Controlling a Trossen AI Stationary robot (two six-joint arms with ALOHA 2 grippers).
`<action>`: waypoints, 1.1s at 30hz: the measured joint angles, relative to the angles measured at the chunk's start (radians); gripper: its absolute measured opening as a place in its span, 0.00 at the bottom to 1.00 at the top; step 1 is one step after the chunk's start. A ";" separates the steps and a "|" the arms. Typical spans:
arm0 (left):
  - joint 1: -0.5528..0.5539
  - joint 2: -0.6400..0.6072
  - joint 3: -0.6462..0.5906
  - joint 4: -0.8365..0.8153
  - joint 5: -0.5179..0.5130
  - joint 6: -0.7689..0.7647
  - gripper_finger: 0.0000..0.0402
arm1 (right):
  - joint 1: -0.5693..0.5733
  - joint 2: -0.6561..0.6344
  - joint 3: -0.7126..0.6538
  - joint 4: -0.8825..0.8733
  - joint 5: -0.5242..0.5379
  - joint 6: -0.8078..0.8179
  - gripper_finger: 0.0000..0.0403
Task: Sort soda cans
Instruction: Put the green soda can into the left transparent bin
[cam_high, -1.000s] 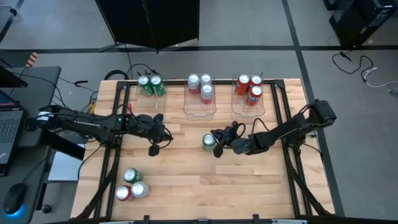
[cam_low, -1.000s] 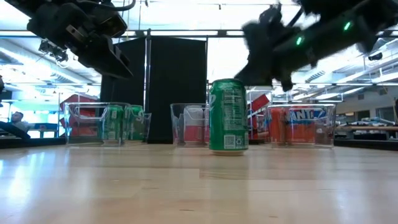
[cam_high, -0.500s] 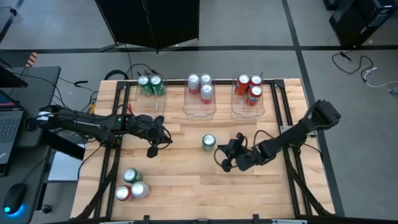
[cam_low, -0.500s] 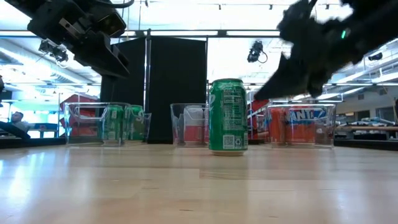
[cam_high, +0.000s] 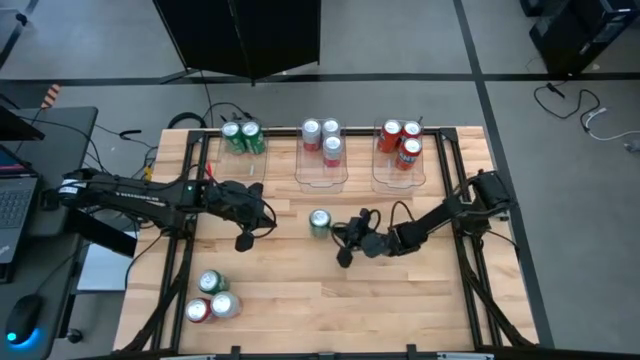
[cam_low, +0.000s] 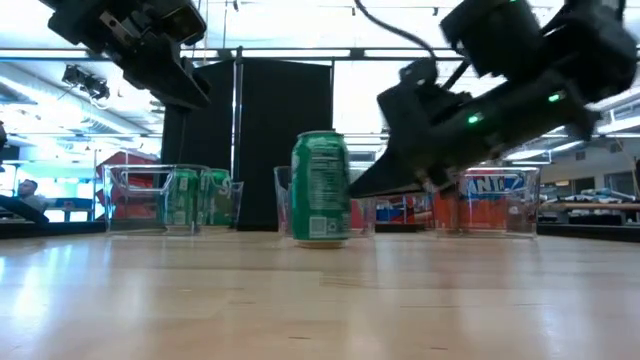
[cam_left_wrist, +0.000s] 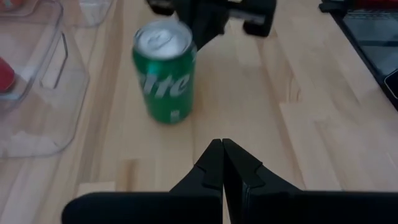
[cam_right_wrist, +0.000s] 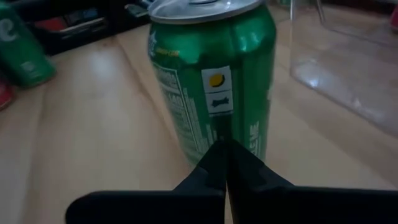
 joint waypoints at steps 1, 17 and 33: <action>0.000 0.000 0.004 0.000 0.000 0.002 0.00 | -0.016 0.012 0.011 0.008 -0.009 -0.012 0.00; 0.002 0.011 0.122 -0.164 -0.081 -0.053 0.00 | -0.195 0.293 0.390 0.007 -0.249 -0.234 0.00; 0.131 0.323 0.609 -0.789 -0.122 -0.046 0.02 | -0.188 0.313 0.486 -0.078 -0.324 -0.279 0.00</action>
